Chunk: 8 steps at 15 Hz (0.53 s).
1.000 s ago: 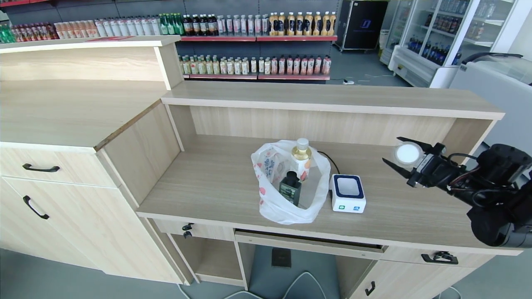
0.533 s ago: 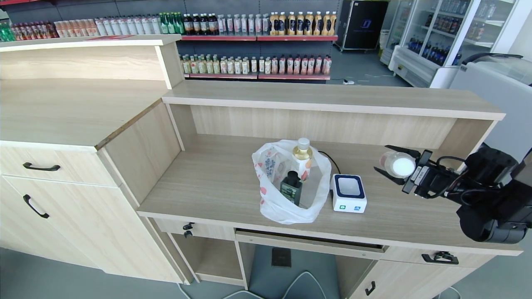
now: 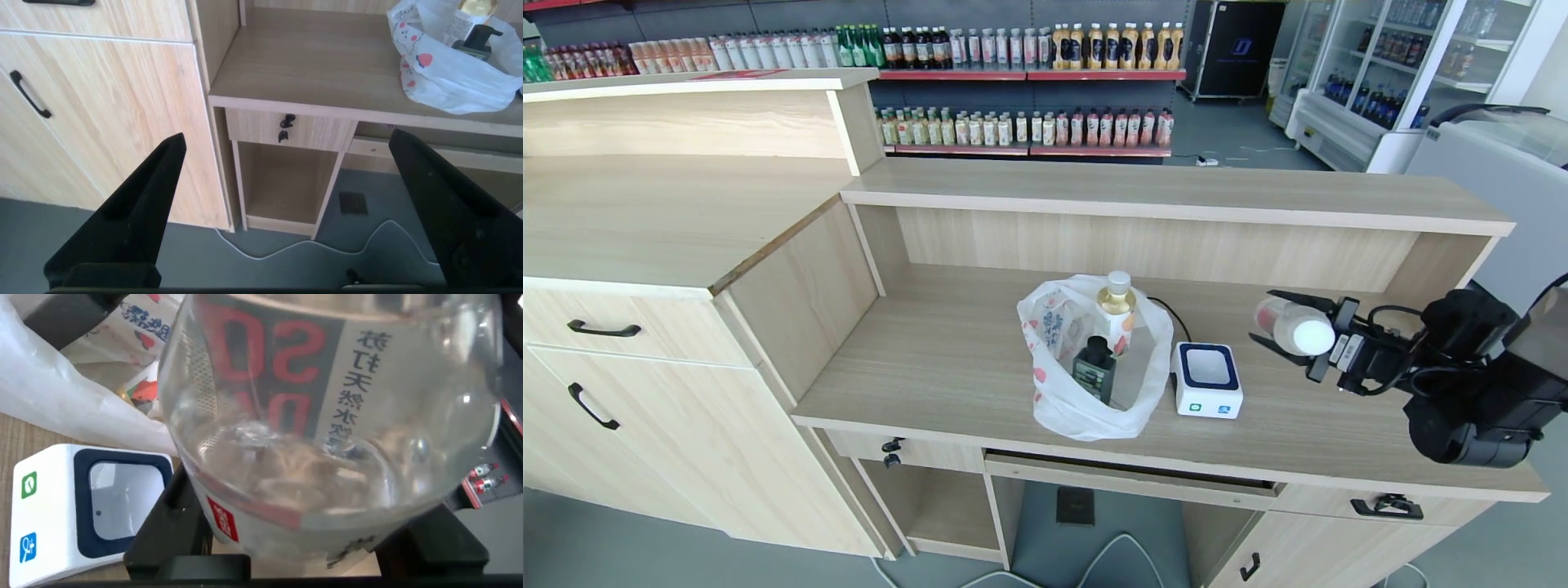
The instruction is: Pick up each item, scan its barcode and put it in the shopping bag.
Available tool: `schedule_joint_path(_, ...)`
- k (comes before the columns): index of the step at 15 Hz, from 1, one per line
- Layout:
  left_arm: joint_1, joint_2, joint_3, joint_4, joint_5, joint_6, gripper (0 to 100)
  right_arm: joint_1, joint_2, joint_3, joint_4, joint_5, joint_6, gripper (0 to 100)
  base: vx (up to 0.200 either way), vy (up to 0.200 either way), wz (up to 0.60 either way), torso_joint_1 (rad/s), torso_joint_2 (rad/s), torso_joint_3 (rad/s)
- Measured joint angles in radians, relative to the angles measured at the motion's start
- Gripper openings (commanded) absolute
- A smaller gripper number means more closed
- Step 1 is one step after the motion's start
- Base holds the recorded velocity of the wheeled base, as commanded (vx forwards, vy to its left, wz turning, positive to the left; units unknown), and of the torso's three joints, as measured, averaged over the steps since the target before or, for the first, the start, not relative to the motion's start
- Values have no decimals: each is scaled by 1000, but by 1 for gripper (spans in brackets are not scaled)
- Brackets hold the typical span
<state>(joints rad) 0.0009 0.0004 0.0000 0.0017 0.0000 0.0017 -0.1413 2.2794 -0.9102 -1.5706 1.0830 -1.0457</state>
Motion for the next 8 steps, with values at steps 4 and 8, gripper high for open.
schedule_joint_path(4, 0, 0, 0, 0, 0, 0, 100, 3, 37, -27, 1, 7, -3, 0, 0, 0, 0, 0, 0, 0)
schedule_joint_path(8, 0, 0, 0, 0, 0, 0, 100, 7, 66, -60, 1, 23, -1, 0, 0, 0, 0, 0, 0, 0)
